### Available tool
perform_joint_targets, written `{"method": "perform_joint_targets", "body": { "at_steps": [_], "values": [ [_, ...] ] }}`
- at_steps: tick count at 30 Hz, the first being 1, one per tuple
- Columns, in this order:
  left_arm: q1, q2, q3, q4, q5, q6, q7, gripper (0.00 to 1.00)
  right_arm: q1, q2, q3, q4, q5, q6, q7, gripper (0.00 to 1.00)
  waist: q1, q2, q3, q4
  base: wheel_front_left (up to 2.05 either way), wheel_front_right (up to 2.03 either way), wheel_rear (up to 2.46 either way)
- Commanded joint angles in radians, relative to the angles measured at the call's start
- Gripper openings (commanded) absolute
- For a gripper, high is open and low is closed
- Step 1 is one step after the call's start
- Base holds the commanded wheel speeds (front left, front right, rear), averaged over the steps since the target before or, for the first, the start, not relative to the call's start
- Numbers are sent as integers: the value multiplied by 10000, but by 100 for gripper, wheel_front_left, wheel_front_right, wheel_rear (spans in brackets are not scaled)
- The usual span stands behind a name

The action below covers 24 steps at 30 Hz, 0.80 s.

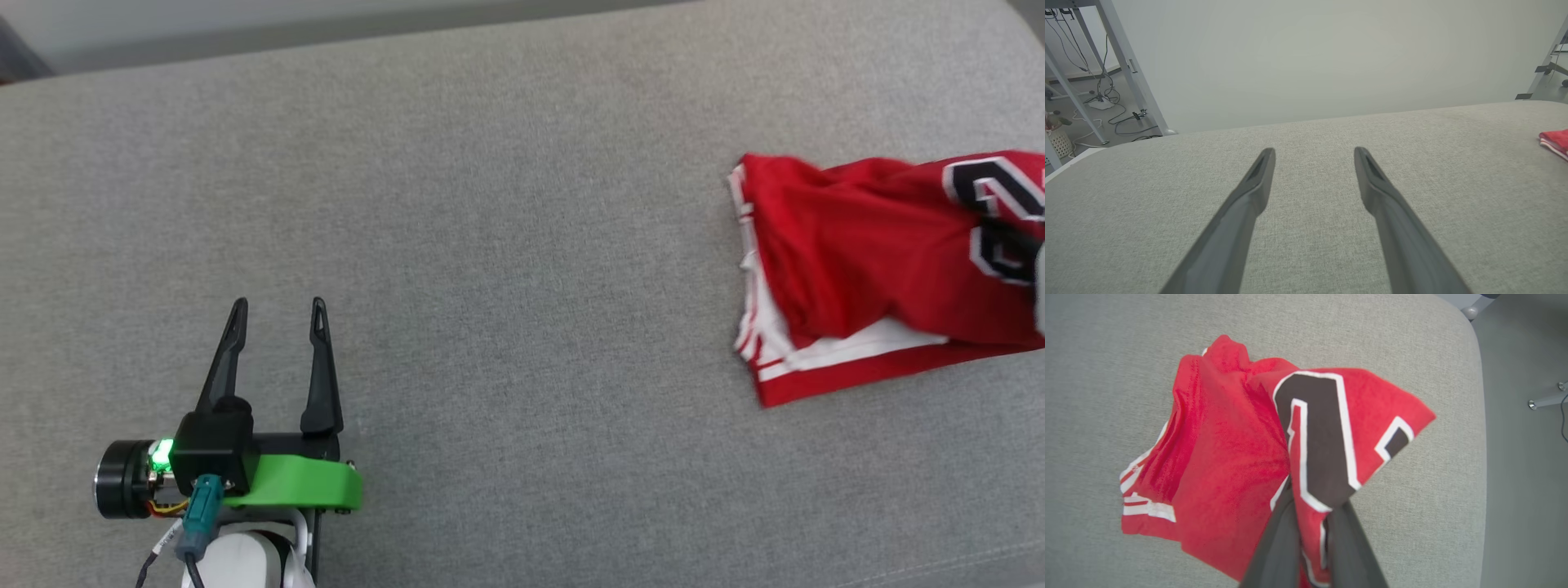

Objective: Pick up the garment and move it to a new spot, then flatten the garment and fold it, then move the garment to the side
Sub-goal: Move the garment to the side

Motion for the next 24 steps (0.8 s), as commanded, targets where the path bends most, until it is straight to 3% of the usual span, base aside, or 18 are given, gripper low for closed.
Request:
{"method": "perform_joint_targets", "body": {
  "at_steps": [1,12,22,23,24],
  "values": [
    [-213,123,25,-86,103,-13,-57,100,-321,-142,-32,338,-232,-9,-78,0,0,-1,696,-279,0,0,0],
    [-715,404,-33,-633,240,-18,-57,100,-2122,-687,-349,3301,-1538,-9,-498,0,0,-1,1986,2,0,0,0],
    [-978,499,-165,-760,291,45,-57,100,-3297,-268,-967,5446,-2234,-9,-1241,0,0,-1,2380,201,0,0,0],
    [-986,497,-178,-746,291,57,-57,100,-3354,-201,-1008,5623,-2293,-9,-1306,7,0,-1,2349,218,0,0,0],
    [-988,491,-192,-716,287,75,-57,100,-3410,-107,-1054,5808,-2359,-9,-1431,41,0,-1,2275,238,0,0,0]
  ]
}}
